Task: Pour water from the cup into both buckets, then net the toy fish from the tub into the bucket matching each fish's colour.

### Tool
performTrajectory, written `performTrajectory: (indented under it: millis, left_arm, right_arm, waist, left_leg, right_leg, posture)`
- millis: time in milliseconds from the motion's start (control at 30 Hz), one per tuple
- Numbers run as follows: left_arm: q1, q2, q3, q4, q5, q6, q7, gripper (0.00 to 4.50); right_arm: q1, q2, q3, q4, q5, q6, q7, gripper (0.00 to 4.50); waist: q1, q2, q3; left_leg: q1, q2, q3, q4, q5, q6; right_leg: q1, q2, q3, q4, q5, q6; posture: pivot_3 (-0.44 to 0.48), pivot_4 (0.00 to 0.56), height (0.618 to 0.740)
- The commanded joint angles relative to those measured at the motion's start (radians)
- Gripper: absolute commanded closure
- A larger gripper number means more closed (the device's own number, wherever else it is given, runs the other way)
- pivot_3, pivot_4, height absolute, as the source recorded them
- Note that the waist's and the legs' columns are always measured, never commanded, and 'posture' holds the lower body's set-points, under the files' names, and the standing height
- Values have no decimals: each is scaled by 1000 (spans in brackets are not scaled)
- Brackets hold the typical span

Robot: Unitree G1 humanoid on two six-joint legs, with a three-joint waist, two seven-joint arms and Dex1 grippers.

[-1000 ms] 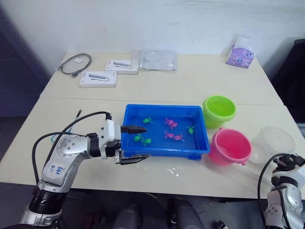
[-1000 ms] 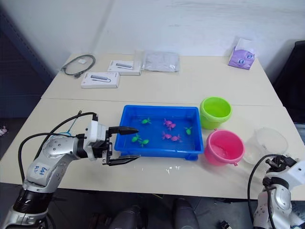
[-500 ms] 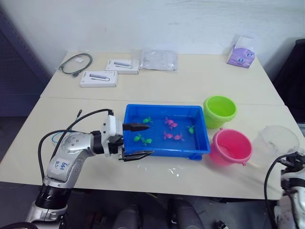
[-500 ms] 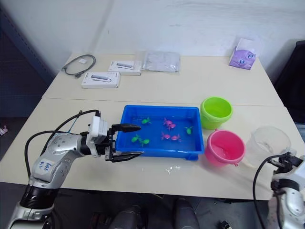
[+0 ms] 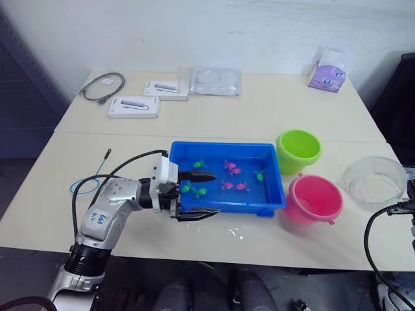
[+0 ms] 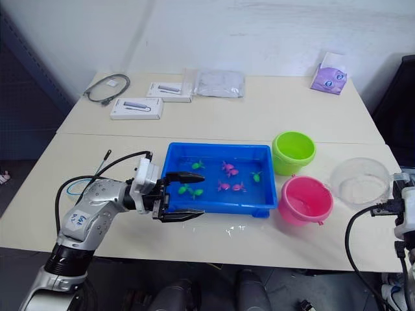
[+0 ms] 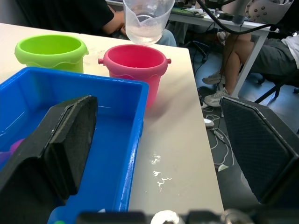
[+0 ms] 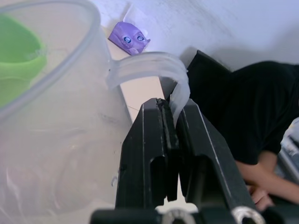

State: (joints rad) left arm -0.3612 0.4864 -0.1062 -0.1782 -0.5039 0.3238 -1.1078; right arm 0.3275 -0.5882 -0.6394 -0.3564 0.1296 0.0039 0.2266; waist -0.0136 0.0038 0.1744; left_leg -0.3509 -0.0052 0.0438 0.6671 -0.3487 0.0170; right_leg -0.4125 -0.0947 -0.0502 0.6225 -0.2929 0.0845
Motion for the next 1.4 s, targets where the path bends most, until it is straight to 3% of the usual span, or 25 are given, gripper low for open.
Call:
performTrajectory:
  millis: [33,333,633,1400]
  left_arm:
    - [-24,-2,1,0,1,-22,-11,0]
    - [-26,-13,-7,7,13,-38,-7,0]
    - [-33,-27,0,24,21,-64,10,0]
    - [-50,-58,-11,37,22,-71,13,0]
  right_arm:
    - [-6,-31,-16,-45,-93,-48,-6,4433]
    - [-18,-60,-6,-27,-314,-141,-33,4433]
    - [-38,-71,-5,18,-419,-230,-50,4433]
    - [-50,-105,-36,48,-514,-367,-67,4433]
  waist:
    - [8,0,0]
    - [14,0,0]
    - [13,0,0]
    - [13,0,0]
  left_leg:
    - [0,0,0,0,0,0]
    - [0,0,0,1,1,0]
    - [0,0,0,1,1,0]
    - [0,0,0,1,2,0]
  right_leg:
    - [0,0,0,0,0,0]
    - [0,0,0,-1,0,0]
    - [0,0,0,-1,0,0]
    - [0,1,-1,0,0,0]
  posture:
    - [0,150,739]
    - [0,150,739]
    - [0,150,739]
    - [0,150,739]
